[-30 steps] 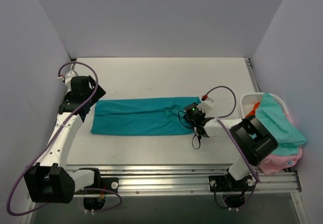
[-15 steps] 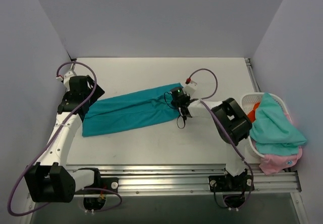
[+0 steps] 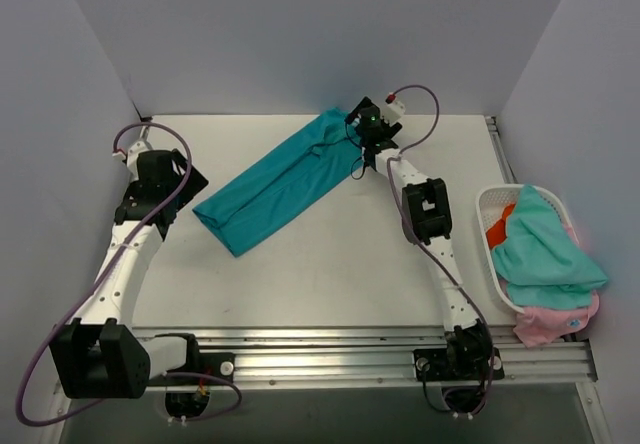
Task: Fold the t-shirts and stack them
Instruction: Rotate the tshirt 90 degrees
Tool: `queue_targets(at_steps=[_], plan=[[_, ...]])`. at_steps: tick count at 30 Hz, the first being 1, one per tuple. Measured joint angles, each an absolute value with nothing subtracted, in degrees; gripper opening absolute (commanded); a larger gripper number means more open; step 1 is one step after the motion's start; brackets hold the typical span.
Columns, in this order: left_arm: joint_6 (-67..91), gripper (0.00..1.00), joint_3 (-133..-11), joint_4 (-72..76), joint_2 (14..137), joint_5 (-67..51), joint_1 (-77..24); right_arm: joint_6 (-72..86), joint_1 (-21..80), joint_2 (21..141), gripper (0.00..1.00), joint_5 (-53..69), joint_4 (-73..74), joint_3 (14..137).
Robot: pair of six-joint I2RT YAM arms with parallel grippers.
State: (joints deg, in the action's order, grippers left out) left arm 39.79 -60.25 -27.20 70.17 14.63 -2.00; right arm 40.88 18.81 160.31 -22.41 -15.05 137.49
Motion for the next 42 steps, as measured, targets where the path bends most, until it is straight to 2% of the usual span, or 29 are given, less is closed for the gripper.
queue_targets(at_steps=[6, 14, 17, 20, 24, 29, 31, 35, 42], plan=[[39.8, 0.98, -60.1, -26.9, 68.1, 14.1, -2.0, 38.0, 14.4, 150.9, 1.0, -20.8, -25.9, 119.5], [39.8, 0.99, -57.6, -26.1, 65.8, 13.9, -1.9, 35.9, 16.7, 119.7, 1.0, -30.9, -32.6, 88.1], [39.9, 0.99, -56.6, -25.9, 65.4, 14.2, -1.9, 38.6, 18.9, 106.5, 1.0, -34.6, -32.3, 79.8], [39.8, 0.99, -56.1, -25.6, 65.3, 14.2, -1.9, 42.2, 22.8, 99.7, 1.0, -33.8, -30.1, 76.5], [39.8, 0.99, -55.5, -25.0, 65.3, 14.2, -1.9, 46.7, 34.3, 100.9, 1.0, -28.7, -29.3, 71.5], [39.8, 0.99, -54.8, -24.7, 65.2, 14.0, -1.9, 52.1, 51.3, 115.1, 1.0, -21.7, -25.6, 70.8], [39.8, 0.99, -54.3, -24.6, 64.6, 13.9, -1.9, 53.4, 57.1, 120.4, 1.0, -23.1, -23.5, 73.5], [39.8, 0.99, -53.5, -24.7, 62.4, 13.8, -1.8, 56.5, 61.9, 122.7, 1.0, -19.2, -21.5, 80.2], [39.8, 0.99, -53.4, -24.6, 61.3, 13.8, -1.8, 59.9, 62.3, 127.9, 1.0, -14.5, -22.9, 85.1]])
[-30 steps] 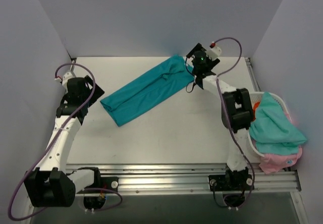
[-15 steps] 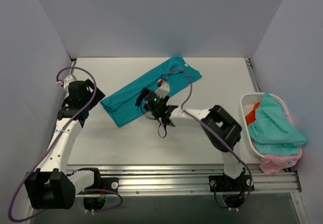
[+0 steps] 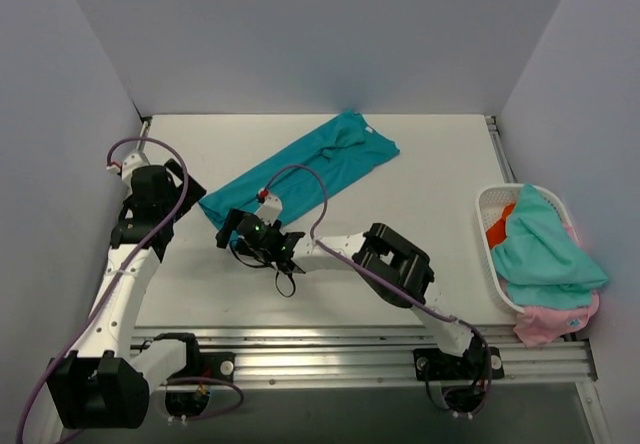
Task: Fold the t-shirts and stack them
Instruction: Rotate the tshirt 90 degrees
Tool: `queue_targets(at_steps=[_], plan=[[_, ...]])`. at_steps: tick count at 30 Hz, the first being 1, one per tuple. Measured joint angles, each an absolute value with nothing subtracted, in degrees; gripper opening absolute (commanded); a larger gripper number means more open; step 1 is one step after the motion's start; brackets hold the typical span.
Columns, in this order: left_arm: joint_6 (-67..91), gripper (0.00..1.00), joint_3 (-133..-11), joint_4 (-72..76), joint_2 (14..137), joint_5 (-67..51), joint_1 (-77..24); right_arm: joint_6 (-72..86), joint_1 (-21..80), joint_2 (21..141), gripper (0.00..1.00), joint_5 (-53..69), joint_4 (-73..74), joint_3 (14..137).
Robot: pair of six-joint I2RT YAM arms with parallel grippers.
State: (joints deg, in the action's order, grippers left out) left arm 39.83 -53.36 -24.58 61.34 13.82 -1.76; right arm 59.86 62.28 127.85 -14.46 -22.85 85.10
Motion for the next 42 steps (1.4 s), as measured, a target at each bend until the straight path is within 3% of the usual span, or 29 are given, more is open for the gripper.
queue_targets(at_steps=[12, 13, 14, 15, 16, 19, 32, 42], plan=[[39.7, 0.98, -53.4, -24.6, 61.5, 14.8, -1.6, 62.2, 60.8, 134.4, 0.96, -9.1, -25.7, 93.2], [39.7, 0.98, -53.4, -24.6, 61.5, 14.8, -1.6, 62.4, 60.6, 134.6, 0.87, -8.6, -26.4, 93.3], [39.6, 0.98, -53.4, -24.6, 61.7, 14.7, -1.5, 62.6, 60.4, 134.8, 0.7, -7.9, -26.9, 93.3], [39.6, 0.98, -53.4, -24.6, 61.8, 14.7, -1.3, 62.7, 60.2, 135.1, 0.5, -7.3, -27.4, 93.2], [39.6, 0.98, -53.4, -24.6, 61.9, 14.7, -1.2, 62.8, 59.9, 135.4, 0.17, -6.4, -27.4, 93.1], [39.6, 0.98, -53.4, -24.6, 62.0, 14.7, -1.0, 64.9, 59.1, 137.5, 0.0, -4.2, -28.9, 92.0], [39.4, 0.98, -53.1, -24.2, 61.1, 14.7, -0.6, 65.3, 57.8, 138.0, 0.0, -1.7, -34.0, 89.8], [39.9, 0.99, -52.0, -22.7, 61.9, 11.7, -0.6, 66.7, 57.8, 113.5, 0.0, -12.5, -28.2, 58.2]])
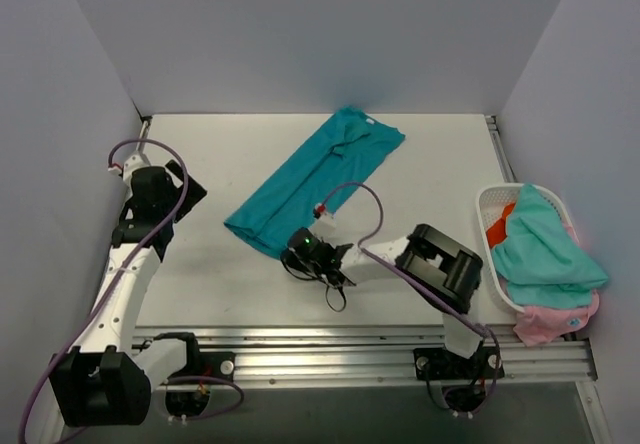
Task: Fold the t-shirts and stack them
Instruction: Rotate the tshirt 90 degrees
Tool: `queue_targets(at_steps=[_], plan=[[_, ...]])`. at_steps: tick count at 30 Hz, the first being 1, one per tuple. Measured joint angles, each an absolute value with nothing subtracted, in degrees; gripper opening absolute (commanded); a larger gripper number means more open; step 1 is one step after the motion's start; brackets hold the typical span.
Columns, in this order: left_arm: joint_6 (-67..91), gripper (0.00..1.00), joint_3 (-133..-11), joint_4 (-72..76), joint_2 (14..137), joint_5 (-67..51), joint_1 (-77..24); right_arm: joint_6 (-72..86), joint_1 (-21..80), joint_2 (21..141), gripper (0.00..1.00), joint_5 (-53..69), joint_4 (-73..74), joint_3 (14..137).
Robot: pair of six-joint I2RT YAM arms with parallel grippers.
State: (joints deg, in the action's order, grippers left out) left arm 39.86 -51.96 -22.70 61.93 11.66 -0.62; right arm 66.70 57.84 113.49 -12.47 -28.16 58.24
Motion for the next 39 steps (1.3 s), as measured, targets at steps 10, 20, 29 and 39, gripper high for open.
queue_targets(at_steps=[10, 20, 29, 39], plan=[[41.9, 0.99, -50.1, -19.8, 63.9, 7.3, -7.4, 90.1, 61.2, 82.8, 0.0, -26.5, -6.8, 30.1], [44.9, 0.99, -48.9, -19.4, 71.0, 8.3, -33.3, 104.9, 62.4, 72.1, 0.0, -32.3, 18.3, 27.6], [48.1, 0.99, -41.0, -24.8, 63.1, 11.5, -44.7, 105.3, 65.6, 66.2, 0.89, -36.5, 32.3, 33.5], [51.0, 0.99, -31.7, -25.5, 61.7, 10.9, -49.8, 110.5, 73.2, 62.1, 0.87, -37.2, 40.4, 33.9]])
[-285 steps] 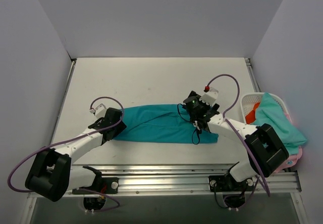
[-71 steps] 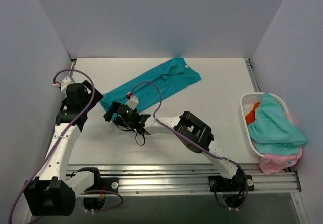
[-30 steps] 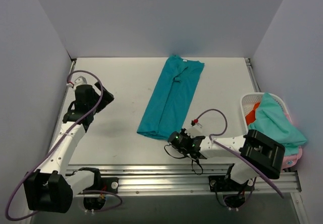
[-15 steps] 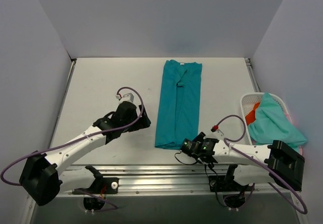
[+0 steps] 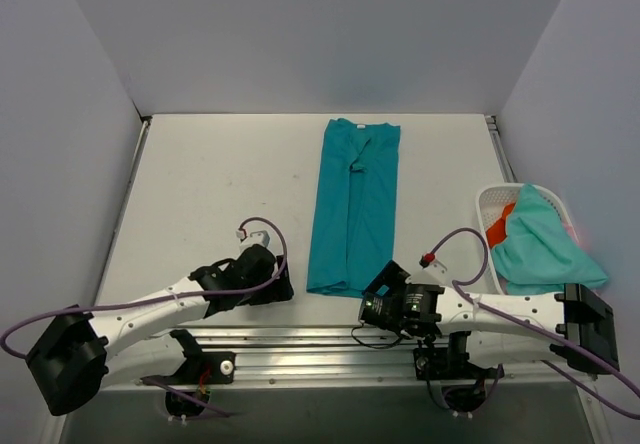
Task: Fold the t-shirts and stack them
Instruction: Rotate the tshirt 90 degrees
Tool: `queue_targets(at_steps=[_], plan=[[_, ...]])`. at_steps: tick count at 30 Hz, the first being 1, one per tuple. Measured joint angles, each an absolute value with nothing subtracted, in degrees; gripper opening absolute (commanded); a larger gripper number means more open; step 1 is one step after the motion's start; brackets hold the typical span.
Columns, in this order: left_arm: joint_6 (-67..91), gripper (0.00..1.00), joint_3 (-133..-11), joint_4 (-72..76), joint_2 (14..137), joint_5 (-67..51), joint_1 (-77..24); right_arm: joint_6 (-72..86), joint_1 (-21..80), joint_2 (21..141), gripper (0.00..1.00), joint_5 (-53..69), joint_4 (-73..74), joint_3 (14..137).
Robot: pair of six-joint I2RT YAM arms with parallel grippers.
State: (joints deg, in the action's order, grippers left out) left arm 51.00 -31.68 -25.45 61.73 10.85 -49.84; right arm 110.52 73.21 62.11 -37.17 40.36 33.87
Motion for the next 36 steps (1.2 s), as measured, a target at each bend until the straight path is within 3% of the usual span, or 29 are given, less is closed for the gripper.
queue_targets(at_steps=[12, 19, 26, 32, 36], plan=[[53.8, 0.99, -31.6, -3.2, 76.0, 8.6, -49.9, 112.7, 73.6, 66.6, 0.74, -39.4, 35.1, 29.1], [55.1, 1.0, -33.3, 8.4, 83.3, 6.4, -49.9, 112.4, 73.5, 62.1, 0.57, -42.8, 32.5, 26.5], [55.9, 1.0, -34.9, 14.9, 87.9, 3.8, -49.9, 105.8, 68.8, 64.3, 0.48, -43.4, 25.5, 26.5], [56.4, 1.0, -34.9, 15.7, 88.1, 3.1, -49.9, 98.7, 64.8, 66.2, 0.51, -41.7, 18.9, 25.8], [56.4, 1.0, -34.9, 15.5, 88.0, 2.9, -49.9, 95.4, 63.4, 66.8, 0.65, -39.1, 15.3, 24.5]])
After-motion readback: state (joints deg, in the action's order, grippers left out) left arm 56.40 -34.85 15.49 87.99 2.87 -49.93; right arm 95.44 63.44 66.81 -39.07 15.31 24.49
